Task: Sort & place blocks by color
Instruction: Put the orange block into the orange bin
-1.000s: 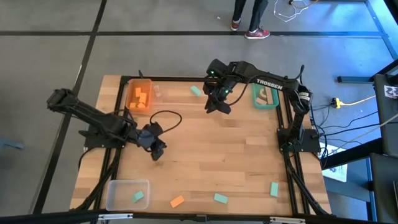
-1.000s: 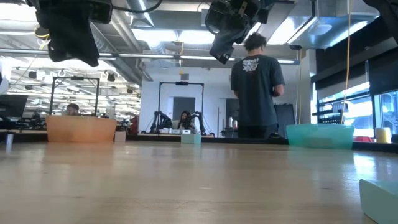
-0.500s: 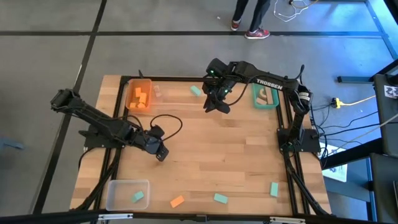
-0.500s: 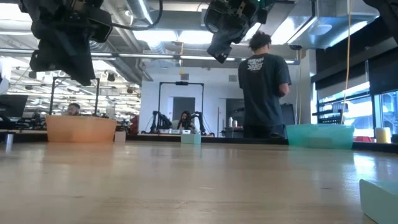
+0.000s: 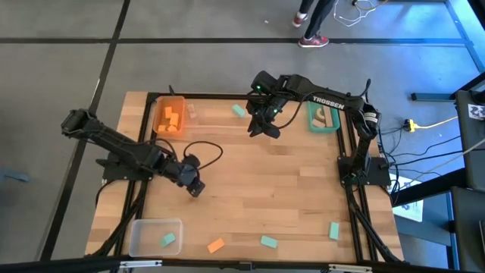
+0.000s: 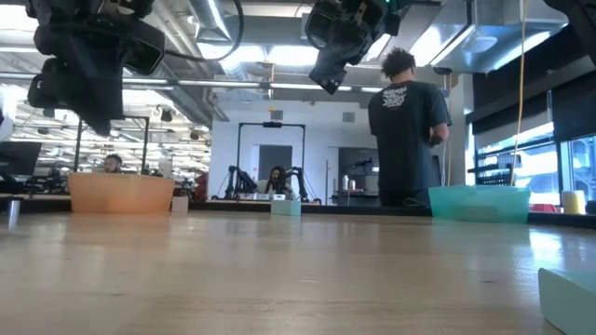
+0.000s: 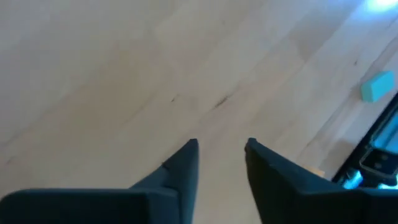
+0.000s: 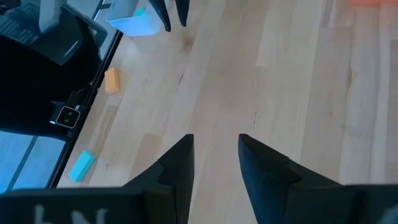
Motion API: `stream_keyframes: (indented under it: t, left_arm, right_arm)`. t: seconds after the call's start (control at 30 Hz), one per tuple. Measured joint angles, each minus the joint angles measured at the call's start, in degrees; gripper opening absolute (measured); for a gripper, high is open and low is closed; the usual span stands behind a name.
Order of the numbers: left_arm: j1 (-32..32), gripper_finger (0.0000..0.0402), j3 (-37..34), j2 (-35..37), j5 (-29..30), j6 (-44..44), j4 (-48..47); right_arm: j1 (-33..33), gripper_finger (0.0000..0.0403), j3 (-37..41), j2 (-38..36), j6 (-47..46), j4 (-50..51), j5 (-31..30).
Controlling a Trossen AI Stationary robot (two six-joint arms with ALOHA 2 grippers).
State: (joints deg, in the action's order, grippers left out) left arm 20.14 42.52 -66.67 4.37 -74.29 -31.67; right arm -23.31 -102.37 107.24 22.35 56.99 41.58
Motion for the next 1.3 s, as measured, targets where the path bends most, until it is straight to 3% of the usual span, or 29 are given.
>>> stream_keyframes:
  t: [0.13,0.27,0.4,0.6,0.7,0.8,0.87,1.07,1.3]
  left_arm:
    - [-1.3,0.0176,0.0,0.0,-3.7,0.8,-0.3]
    - [-1.8,0.0211,0.1,0.0,-5.6,10.1,1.3]
    - [-1.8,0.0217,3.5,-0.2,-3.8,14.3,-4.6]
    - [-0.8,0.0218,15.5,-4.5,2.4,26.5,-18.8]
    - [-0.5,0.0218,20.5,-8.2,2.0,32.0,-24.2]
    - [-0.3,0.0218,24.2,-10.7,-3.3,35.8,-25.3]
    - [0.8,0.0218,26.1,-11.5,-5.7,36.8,-24.2]
    - [6.7,0.0218,30.6,-13.2,-4.8,37.3,-20.7]
    - [14.0,0.0218,30.9,-18.3,-1.3,28.0,-16.1]
  right_arm:
    - [0.0,0.0126,0.0,0.0,0.0,0.0,0.0]
    - [0.0,0.0126,0.0,0.0,0.0,0.0,0.0]
    - [0.0,0.0126,0.0,0.0,0.0,0.0,0.0]
    - [0.0,0.0126,0.0,0.0,0.0,-0.2,0.0]
    - [0.0,0.0126,0.0,0.0,0.0,-0.2,0.0]
    - [0.0,0.0126,0.0,0.0,0.0,-0.2,0.0]
    - [0.0,0.0126,0.0,0.0,0.0,-0.2,0.0]
    - [0.0,0.0126,0.0,0.0,0.0,-0.4,0.0]
    - [0.0,0.0126,0.0,0.0,0.0,-0.6,0.0]
